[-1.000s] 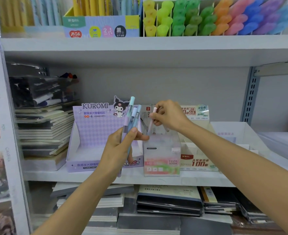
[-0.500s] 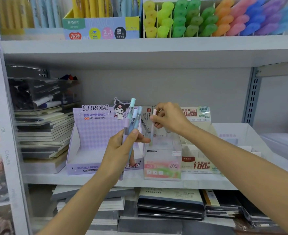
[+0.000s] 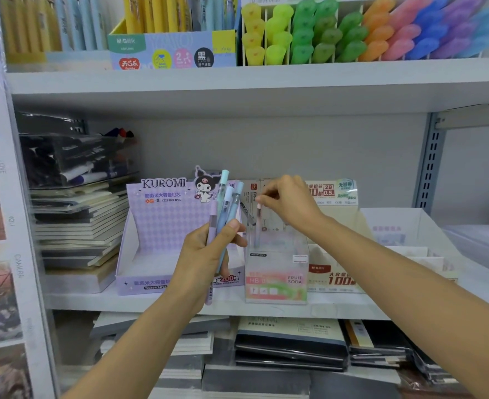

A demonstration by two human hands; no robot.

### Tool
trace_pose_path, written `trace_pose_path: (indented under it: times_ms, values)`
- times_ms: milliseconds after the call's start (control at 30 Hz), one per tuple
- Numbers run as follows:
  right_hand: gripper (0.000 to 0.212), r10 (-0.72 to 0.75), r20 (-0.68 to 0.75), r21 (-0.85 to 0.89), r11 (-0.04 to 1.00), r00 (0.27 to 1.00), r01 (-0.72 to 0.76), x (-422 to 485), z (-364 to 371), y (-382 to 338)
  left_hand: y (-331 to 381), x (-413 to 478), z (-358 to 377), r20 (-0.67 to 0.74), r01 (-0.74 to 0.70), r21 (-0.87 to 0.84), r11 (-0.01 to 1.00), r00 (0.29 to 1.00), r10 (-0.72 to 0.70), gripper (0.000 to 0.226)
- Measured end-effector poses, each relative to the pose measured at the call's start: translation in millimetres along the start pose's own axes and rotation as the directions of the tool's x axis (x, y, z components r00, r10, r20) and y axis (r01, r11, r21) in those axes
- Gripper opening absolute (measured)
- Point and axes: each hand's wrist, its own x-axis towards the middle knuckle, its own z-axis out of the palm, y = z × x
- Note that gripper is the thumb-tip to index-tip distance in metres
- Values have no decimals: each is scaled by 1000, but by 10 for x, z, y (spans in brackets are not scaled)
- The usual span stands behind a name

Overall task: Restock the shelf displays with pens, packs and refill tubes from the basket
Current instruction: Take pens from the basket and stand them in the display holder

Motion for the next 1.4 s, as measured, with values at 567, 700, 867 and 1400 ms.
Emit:
trace_pose_path:
  times_ms: [567, 700, 867, 1400]
  values:
    - [12, 215, 235, 850, 427, 948, -308, -340, -548, -245, 99, -58, 213, 11, 66, -180, 981, 998, -65, 38]
    - [14, 325, -11, 792, 580, 945, -190, -244, -728, -116, 122, -16, 167, -36, 97, -206, 974, 994, -107, 26]
    - [16, 251, 19, 498, 837, 968, -227, -268, -484, -93, 117, -44, 144, 4, 81, -223, 971, 997, -82, 26]
    - [17, 66, 11, 136, 988, 998, -67, -114, -103, -9, 13, -67, 82, 87, 26, -119, 993, 996, -16, 24]
